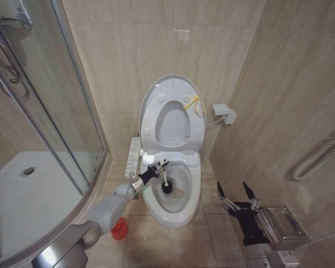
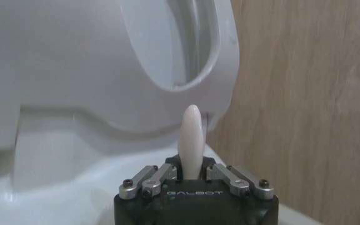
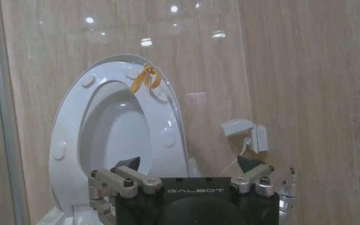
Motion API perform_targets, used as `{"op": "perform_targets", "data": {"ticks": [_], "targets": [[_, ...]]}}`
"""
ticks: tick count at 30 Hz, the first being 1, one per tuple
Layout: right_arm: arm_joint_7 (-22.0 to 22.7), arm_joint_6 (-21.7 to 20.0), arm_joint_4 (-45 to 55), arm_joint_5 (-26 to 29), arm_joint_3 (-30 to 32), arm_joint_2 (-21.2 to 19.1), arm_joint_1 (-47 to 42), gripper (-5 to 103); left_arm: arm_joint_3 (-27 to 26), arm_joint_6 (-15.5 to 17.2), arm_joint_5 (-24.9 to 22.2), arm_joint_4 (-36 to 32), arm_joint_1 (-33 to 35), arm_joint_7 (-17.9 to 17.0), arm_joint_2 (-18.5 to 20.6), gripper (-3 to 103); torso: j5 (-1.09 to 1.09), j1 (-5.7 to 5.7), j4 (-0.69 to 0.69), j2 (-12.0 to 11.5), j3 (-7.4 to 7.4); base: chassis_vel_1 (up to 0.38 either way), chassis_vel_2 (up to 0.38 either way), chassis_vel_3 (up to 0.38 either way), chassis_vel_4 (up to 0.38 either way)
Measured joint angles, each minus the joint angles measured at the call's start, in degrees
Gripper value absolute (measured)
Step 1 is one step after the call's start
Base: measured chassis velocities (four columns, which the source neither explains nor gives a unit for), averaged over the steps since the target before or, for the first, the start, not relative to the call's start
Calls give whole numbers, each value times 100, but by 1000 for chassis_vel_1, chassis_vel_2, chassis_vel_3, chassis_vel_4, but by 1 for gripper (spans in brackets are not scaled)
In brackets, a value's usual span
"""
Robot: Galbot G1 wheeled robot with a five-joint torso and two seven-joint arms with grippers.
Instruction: Open the toilet lid, clean the toilet bowl with a toilet brush, close the toilet lid, and flush.
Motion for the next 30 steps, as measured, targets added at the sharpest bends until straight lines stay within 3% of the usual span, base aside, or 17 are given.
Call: {"op": "perform_targets", "data": {"ticks": [3,6,14,22,30], "targets": [[0,0,0,0,0,0,0,100,-36,-33,135,226,43,32,-74,20,0,0,1,1,-1,0,0,0,0],[0,0,0,0,0,0,0,100,-396,-136,390,345,172,79,-176,20,1,-1,2,1,-1,0,0,0,0],[0,0,0,0,0,0,0,100,-1327,-225,537,-674,344,-265,-405,20,0,0,-4,0,0,0,0,0,0],[0,0,0,0,0,0,0,100,-1419,-147,486,-950,322,-375,-481,20,0,0,1,0,0,0,0,0,0],[0,0,0,0,0,0,0,100,-1178,-69,411,-1050,492,-411,-635,20,0,0,1,0,0,0,0,0,0]]}}
